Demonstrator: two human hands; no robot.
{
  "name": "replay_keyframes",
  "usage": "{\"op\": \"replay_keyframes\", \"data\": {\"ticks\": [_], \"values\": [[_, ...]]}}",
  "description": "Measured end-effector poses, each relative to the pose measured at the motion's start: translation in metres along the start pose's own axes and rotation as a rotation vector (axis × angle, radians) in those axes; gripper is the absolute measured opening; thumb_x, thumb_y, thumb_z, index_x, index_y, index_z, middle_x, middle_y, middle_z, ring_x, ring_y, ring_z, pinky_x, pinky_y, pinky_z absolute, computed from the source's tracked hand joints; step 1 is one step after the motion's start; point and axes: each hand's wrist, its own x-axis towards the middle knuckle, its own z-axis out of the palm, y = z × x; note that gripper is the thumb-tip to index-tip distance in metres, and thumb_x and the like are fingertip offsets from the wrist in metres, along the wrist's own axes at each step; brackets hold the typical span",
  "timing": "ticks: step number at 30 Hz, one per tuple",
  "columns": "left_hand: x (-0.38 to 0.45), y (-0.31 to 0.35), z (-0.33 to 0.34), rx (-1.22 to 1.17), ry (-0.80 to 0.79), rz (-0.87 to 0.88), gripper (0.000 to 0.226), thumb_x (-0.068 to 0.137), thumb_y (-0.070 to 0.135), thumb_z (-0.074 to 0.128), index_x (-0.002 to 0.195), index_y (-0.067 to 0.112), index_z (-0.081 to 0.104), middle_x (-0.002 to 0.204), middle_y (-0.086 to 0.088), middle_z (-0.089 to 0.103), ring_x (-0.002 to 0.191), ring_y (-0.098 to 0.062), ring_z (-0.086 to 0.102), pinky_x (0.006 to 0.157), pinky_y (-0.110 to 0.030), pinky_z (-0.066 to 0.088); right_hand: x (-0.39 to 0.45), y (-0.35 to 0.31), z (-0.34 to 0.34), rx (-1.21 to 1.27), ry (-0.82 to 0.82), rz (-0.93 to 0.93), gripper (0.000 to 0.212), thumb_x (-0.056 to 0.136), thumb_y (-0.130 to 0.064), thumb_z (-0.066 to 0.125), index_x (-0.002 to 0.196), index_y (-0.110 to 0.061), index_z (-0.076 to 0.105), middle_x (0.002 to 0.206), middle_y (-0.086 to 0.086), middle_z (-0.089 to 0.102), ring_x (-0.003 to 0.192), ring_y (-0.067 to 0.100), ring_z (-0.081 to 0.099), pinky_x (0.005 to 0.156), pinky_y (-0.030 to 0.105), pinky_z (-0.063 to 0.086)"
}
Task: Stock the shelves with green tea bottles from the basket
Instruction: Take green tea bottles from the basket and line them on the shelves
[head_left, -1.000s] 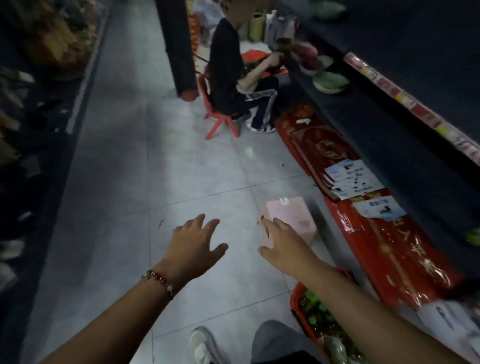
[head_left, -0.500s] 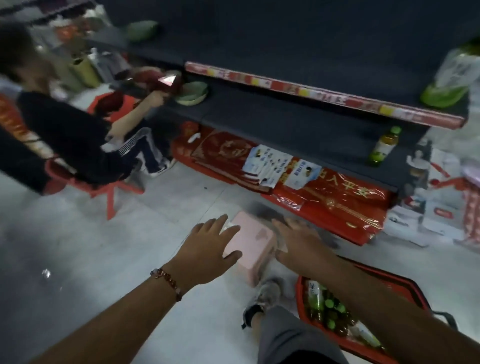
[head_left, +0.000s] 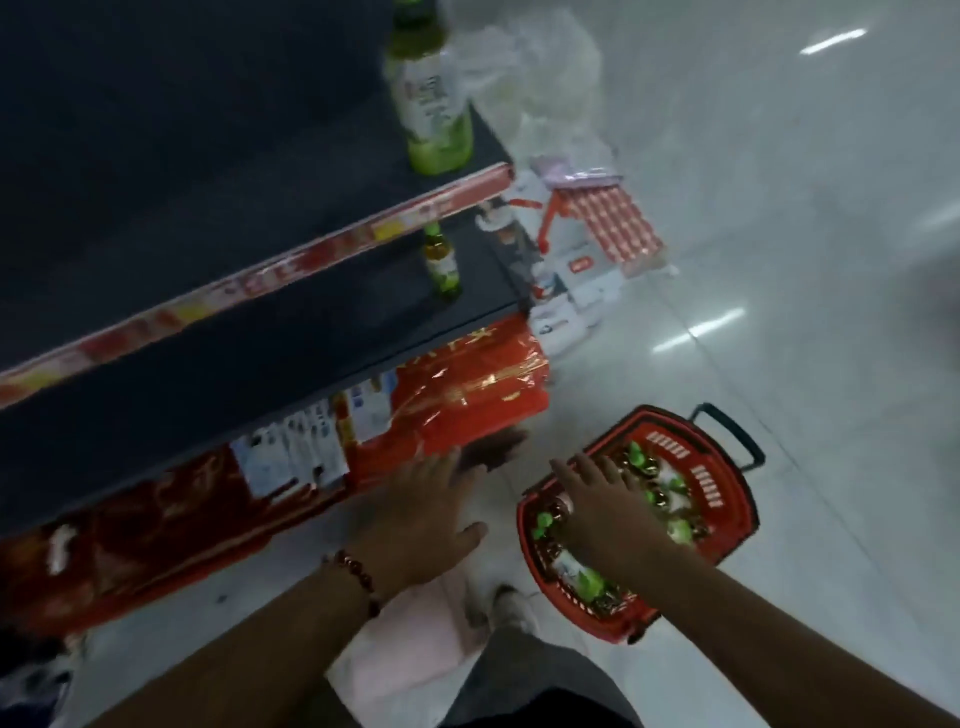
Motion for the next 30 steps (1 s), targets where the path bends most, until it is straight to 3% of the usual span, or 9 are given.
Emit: {"op": "replay_keyframes", "data": {"ticks": [3,7,12,19,25,30], "values": [[0.038,0.005,0.003,0.064,-0.058,0.167,0.072,0.095,0.061,0.04,0.156,0.027,0.022,0.164,-0.008,0.017,0.149,-0.027,0.02,0.12,-0.044,0.019,-0.01,0.022,0.031,0.092,0.021,0.169,0.081,0.096,-0.051,0.049,0.159,-0.026,0.005,0.166,0.009,0.007,0.152,0.036,0.004,0.123,0.054,0.009],[0.083,0.018,0.035,0.178,0.019,0.441,0.067,0.087,0.059,0.035,0.139,0.022,0.054,0.144,-0.012,0.052,0.127,-0.03,0.056,0.103,-0.046,0.045,-0.016,0.04,0.094,0.241,0.067,0.404,0.085,0.092,-0.052,0.055,0.158,-0.028,0.006,0.165,0.008,0.012,0.152,0.035,0.011,0.122,0.055,0.014],[0.155,0.019,0.12,0.299,-0.135,0.701,0.063,0.096,0.05,0.046,0.152,0.025,0.029,0.156,-0.008,0.029,0.14,-0.027,0.034,0.113,-0.044,0.029,0.01,0.029,0.207,0.372,0.092,0.645,0.085,0.095,-0.051,0.052,0.159,-0.028,-0.001,0.166,0.011,0.007,0.152,0.037,0.007,0.123,0.054,0.012],[0.248,-0.003,0.232,0.293,-0.051,0.815,0.062,0.096,0.045,0.05,0.151,0.023,0.029,0.154,-0.01,0.031,0.135,-0.03,0.041,0.11,-0.045,0.035,0.106,0.025,0.315,0.395,0.113,0.813,0.087,0.095,-0.042,0.057,0.158,-0.025,0.0,0.166,0.013,0.007,0.152,0.037,0.008,0.121,0.054,0.01],[0.282,-0.018,0.283,0.288,0.032,0.911,0.061,0.097,0.044,0.051,0.15,0.022,0.03,0.158,-0.01,0.026,0.137,-0.032,0.037,0.11,-0.046,0.034,0.163,0.049,0.369,0.331,0.07,0.877,0.092,0.094,-0.041,0.061,0.159,-0.02,-0.001,0.165,0.017,0.007,0.151,0.04,0.011,0.121,0.056,0.012],[0.301,-0.018,0.313,0.343,0.13,0.999,0.062,0.096,0.046,0.051,0.149,0.022,0.031,0.157,-0.013,0.029,0.137,-0.032,0.036,0.109,-0.048,0.035,0.178,0.076,0.405,0.242,0.024,0.865,0.092,0.091,-0.036,0.065,0.158,-0.016,0.005,0.162,0.019,0.02,0.149,0.041,0.019,0.121,0.057,0.016]]}}
